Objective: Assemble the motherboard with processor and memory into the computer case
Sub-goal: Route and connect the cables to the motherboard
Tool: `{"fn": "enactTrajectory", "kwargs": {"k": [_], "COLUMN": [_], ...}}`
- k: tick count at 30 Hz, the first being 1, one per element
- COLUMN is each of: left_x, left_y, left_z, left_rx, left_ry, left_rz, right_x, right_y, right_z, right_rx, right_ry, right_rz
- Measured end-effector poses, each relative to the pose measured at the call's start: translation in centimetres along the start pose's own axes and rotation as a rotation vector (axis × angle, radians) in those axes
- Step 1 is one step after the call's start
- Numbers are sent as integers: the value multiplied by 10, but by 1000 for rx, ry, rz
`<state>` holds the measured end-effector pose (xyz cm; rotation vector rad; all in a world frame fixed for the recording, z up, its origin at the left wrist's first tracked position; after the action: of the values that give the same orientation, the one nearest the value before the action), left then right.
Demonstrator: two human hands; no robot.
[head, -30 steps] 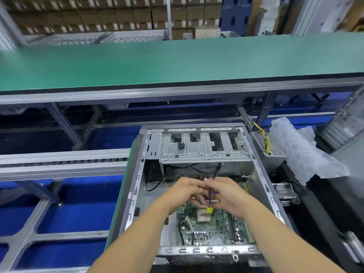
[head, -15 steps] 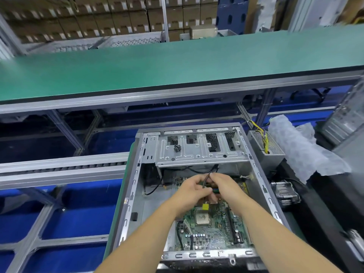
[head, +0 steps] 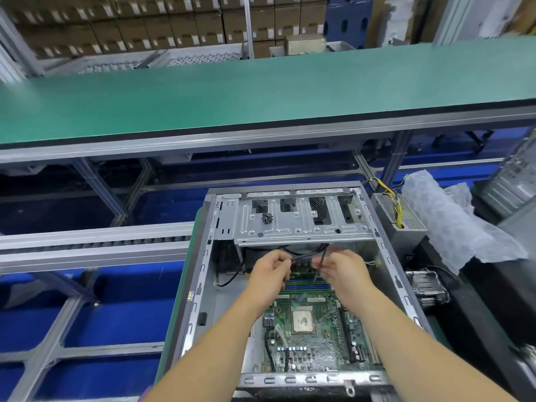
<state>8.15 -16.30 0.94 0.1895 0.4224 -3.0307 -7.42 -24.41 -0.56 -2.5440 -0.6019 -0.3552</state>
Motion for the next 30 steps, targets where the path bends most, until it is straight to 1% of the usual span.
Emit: {"fn": "enactTrajectory", "kwargs": {"k": [2,4,7,8,10,12,15,16,18,19,21,22,24,26,28,30], "left_x": [-4,-3,8,13,22,28,32,32,32,32,29,24,8,-7,-14,-14], "left_y": [-1,-1,1,1,2,2,1,1,2,3,5,7,8,8,8,7], "left_z": [0,0,-2,-2,-3,-2,-3,-3,-4,-6,-10,-13,-15,-19,-22,-23], "left_rx": [23,27,11,9,8,-18,-70,-57,-24,-19,-36,-61,-105,-133,-142,-141], "left_ry": [39,86,146,179,244,227,-3,-1,101,151,188,219,368,491,494,485], "left_rz": [46,31,-98,-142,-219,-274,-314,-327,-354,-352,-293,-238,-104,-14,7,-10], "right_x": [7,14,20,18,10,4,0,0,0,-1,-6,-11,-25,-41,-53,-55], "right_y": [-5,-13,-18,-17,-14,-11,-10,-10,-11,-11,-12,-13,-15,-16,-16,-15], "right_z": [0,4,15,19,23,23,19,19,20,23,28,29,29,29,28,27], "right_rx": [39,147,268,298,317,298,279,284,313,341,385,388,359,317,282,260], "right_ry": [214,231,157,92,-124,-275,-340,-362,-349,-319,-238,-174,-10,85,54,7], "right_rz": [-71,-138,-207,-196,-137,-83,-62,-60,-65,-65,-30,10,118,230,301,331]}}
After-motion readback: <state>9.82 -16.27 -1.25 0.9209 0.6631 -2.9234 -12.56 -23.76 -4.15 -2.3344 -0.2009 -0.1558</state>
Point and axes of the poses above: each hand's wrist, its own y-axis towards the middle knuckle, its own x-axis out of the palm, z = x × y, the point moved 6 cm from there along y, towards the middle knuckle, and after that the axes turned 15 degrees about -z, right-handed, at the moved point
